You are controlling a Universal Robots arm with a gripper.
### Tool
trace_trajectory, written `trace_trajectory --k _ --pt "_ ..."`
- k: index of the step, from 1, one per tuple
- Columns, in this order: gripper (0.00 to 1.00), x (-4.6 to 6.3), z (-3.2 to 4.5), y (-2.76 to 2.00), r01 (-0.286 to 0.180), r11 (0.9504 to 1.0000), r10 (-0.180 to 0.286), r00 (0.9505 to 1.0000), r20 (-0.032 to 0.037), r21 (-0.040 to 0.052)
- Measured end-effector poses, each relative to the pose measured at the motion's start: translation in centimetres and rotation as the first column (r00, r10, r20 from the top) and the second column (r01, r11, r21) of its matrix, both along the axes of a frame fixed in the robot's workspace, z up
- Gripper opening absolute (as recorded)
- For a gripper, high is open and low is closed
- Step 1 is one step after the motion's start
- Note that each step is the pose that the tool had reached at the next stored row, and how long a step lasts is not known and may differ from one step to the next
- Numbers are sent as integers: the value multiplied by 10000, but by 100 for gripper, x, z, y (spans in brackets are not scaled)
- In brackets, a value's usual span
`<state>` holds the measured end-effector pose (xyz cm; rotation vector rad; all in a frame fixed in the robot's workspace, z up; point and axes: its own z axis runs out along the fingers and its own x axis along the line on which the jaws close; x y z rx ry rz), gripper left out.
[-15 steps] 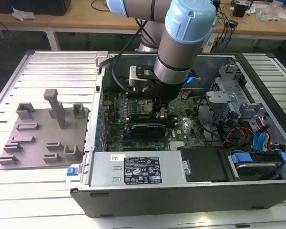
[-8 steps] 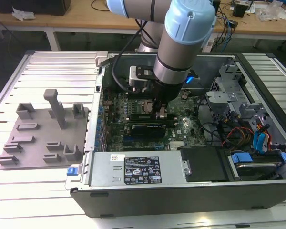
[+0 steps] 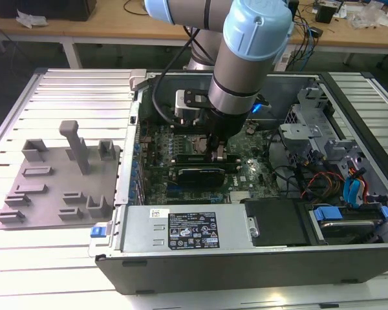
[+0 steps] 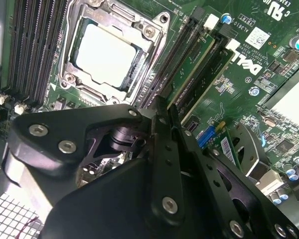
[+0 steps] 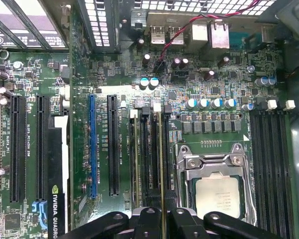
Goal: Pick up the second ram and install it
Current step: 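Insert the second ram into the second slot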
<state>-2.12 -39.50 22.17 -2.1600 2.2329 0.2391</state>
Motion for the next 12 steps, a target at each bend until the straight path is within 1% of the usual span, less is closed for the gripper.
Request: trace_trajectory --k 6,10,12 --pt "11 0 8 0 -3 10000 3 10000 0 0" --pt "11 2 -34 2 -4 10000 4 10000 -15 3" --pt "11 2 -38 3 -4 10000 4 10000 -17 7"
